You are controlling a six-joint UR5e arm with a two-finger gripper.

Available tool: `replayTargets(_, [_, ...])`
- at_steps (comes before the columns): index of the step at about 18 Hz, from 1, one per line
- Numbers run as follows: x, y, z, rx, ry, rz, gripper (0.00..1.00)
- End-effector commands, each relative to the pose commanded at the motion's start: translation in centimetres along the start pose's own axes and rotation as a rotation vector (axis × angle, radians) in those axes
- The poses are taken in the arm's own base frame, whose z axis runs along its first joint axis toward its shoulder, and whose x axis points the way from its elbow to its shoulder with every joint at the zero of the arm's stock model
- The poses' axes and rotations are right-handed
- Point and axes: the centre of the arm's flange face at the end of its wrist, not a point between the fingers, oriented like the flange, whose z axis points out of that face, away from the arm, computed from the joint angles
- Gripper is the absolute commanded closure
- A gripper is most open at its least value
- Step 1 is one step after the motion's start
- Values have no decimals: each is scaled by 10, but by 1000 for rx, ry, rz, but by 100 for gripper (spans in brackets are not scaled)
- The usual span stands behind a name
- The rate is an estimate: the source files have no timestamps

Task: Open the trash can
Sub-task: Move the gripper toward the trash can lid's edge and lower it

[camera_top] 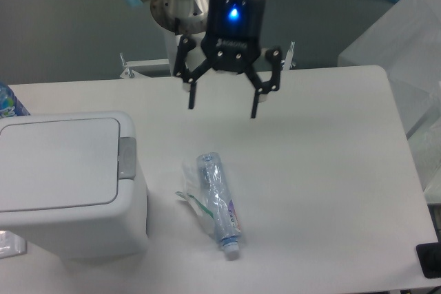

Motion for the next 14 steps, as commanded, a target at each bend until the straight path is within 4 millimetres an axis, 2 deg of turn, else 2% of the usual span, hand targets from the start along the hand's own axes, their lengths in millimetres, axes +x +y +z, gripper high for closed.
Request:
replayTargets(2, [18,-1,19,-21,34,-4,0])
replayTargets(5, [24,4,34,-46,52,-50,0])
replayTargets(14, [41,5,53,-75,80,-62,0])
